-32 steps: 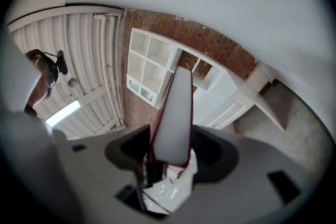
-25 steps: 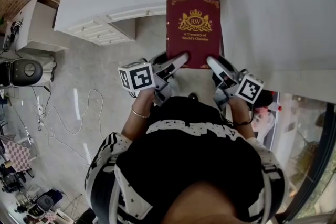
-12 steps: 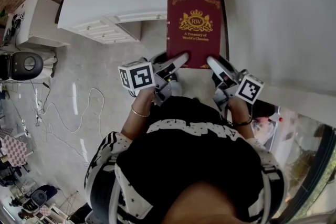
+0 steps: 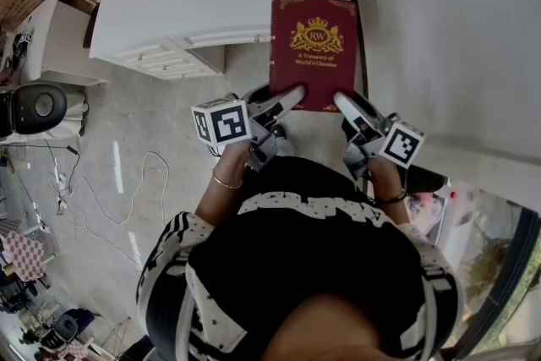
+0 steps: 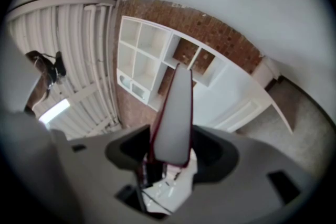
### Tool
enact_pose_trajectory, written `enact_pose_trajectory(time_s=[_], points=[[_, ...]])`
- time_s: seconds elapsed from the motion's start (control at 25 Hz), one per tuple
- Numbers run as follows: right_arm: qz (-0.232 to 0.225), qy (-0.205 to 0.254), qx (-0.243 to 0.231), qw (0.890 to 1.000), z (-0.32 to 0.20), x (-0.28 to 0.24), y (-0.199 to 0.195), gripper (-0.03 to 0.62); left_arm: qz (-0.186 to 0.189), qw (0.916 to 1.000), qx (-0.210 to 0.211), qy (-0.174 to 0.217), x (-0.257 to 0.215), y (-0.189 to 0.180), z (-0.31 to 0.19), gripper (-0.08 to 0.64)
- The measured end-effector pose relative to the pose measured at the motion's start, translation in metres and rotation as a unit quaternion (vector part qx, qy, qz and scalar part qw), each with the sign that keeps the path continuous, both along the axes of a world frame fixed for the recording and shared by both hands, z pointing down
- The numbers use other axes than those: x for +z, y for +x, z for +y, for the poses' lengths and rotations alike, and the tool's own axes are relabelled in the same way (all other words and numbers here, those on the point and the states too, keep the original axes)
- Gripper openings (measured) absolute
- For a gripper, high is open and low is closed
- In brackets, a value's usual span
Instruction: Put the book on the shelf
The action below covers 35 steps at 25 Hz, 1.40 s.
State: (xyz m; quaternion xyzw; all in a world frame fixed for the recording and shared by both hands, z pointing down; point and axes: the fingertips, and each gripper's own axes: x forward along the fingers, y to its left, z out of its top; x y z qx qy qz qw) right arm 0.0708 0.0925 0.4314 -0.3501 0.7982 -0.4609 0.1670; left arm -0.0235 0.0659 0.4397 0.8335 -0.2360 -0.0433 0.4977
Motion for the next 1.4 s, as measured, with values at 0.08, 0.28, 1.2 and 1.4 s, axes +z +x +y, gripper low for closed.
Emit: enact_pose_trajectory(time_s=[0.08,0.28,1.2,1.4], points=[[0.002,0.0,0.005,1.0,-0.003,0.0,-0.002,0.264,0.0,1.0,0.007,0.002,0.0,-0.001,-0.005,0.318],[-0.003,-0.004,0.019,1.0,-0.013,-0.003,-0.007,0.264,0.009,0.9998,0.018,0.001,0.0,-0.004,-0.016,0.318],[0.0,-0.018,0.064,0.998,-0.041,0.005,-0.043,0.262,0.027,0.9989,0.036,-0.01,0.007,-0.037,-0.05,0.319],[0.002,-0.016,0.077,0.997,-0.043,0.004,-0.036,0.261,0.035,0.9982,0.048,-0.011,0.007,-0.03,-0.052,0.319]])
